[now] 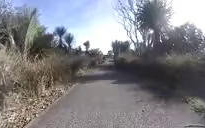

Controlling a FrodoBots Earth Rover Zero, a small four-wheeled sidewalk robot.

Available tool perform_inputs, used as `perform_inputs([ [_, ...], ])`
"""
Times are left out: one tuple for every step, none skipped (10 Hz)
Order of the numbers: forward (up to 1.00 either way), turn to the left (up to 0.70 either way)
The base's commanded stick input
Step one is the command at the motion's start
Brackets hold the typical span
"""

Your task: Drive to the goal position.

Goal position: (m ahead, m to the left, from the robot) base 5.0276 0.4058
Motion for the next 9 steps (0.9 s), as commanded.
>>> perform_inputs([
  [0.45,-0.16],
  [0.45,-0.2],
  [0.45,-0.27],
  [0.45,-0.27],
  [0.45,-0.27],
  [0.45,-0.27],
  [0.45,-0.27],
  [0.45,-0.27],
  [0.45,-0.27],
])
